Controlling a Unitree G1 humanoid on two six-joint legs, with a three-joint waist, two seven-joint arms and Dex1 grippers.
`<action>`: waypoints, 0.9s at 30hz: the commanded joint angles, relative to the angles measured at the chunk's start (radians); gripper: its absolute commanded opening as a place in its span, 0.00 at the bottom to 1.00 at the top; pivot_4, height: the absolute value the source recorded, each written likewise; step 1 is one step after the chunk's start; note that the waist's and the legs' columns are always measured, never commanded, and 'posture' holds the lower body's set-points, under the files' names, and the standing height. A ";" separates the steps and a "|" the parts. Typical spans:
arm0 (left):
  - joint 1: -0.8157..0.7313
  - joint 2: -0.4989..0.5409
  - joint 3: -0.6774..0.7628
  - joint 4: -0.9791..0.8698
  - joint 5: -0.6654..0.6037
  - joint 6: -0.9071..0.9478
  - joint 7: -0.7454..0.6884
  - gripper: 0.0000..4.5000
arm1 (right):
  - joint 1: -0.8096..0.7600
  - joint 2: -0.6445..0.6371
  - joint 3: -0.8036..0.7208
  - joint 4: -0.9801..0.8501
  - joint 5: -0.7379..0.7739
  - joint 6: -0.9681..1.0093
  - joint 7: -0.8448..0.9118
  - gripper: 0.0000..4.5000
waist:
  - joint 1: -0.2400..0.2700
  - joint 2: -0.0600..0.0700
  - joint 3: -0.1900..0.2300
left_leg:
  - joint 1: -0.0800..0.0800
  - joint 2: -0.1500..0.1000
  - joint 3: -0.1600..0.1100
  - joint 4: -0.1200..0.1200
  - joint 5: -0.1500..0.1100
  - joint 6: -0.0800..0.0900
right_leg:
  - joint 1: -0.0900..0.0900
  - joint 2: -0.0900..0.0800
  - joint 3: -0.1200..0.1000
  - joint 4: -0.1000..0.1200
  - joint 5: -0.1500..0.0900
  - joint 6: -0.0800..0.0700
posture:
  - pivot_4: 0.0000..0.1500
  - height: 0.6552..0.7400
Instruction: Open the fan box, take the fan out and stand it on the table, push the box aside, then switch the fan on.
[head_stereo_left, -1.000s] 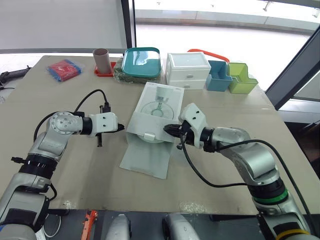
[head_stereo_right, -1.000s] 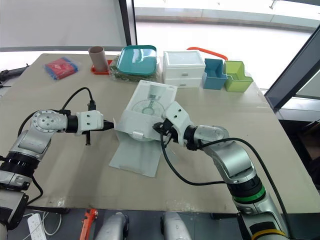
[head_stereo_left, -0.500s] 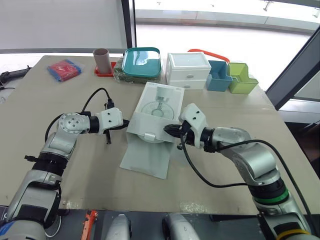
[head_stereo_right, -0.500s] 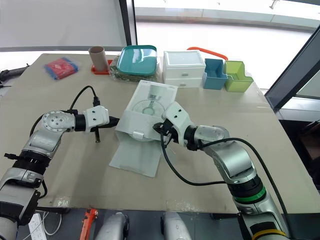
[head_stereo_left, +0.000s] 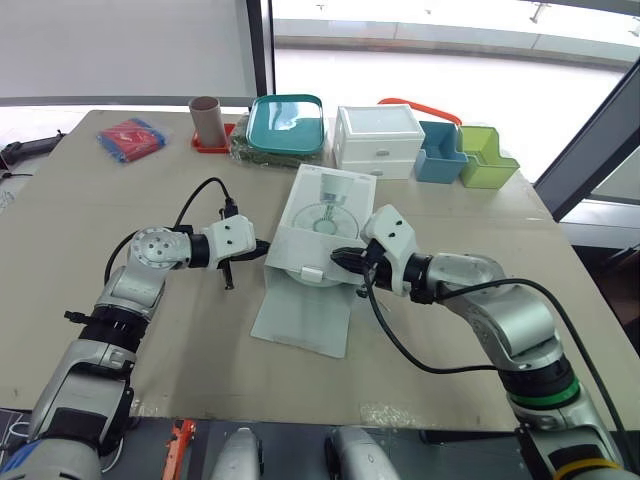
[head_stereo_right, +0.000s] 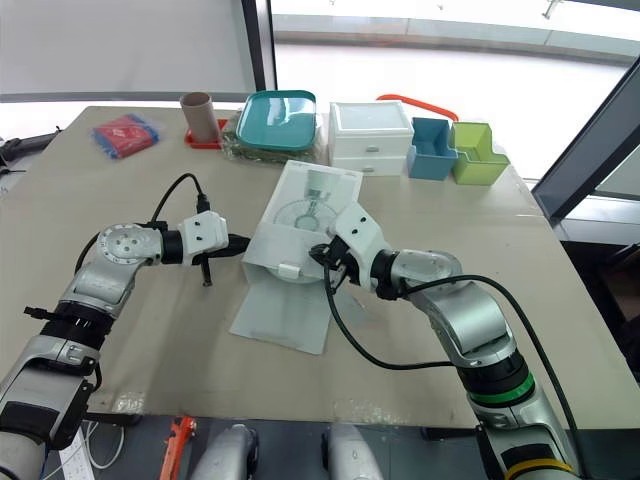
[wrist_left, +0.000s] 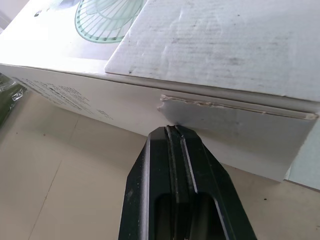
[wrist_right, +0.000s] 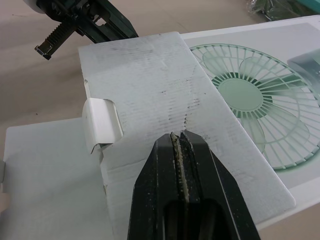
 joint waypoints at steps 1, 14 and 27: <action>-0.019 0.005 0.026 -0.036 -0.026 -0.005 -0.003 0.00 | 0.005 -0.002 -0.008 -0.032 -0.001 0.000 0.000 0.01 | 0.000 0.000 0.000 | 0.000 0.000 0.000 0.000 0.000 0.000 | 0.000 0.000 0.000 0.000 0.000 0.000 | 1.00 1.00; 0.085 0.076 0.096 -0.196 -0.113 0.089 -0.019 0.00 | 0.001 -0.003 -0.007 -0.039 0.007 0.006 0.010 0.01 | -0.001 0.000 0.000 | 0.000 0.000 0.000 0.000 0.000 0.000 | 0.000 0.000 0.000 0.000 0.000 0.000 | 1.00 1.00; 0.323 0.125 0.185 -0.559 -0.245 0.321 0.025 0.00 | -0.025 0.017 0.012 -0.009 0.003 -0.012 0.032 0.01 | -0.001 0.000 0.000 | 0.000 0.001 0.000 0.000 0.000 0.000 | 0.000 0.000 0.000 0.000 0.000 0.000 | 1.00 1.00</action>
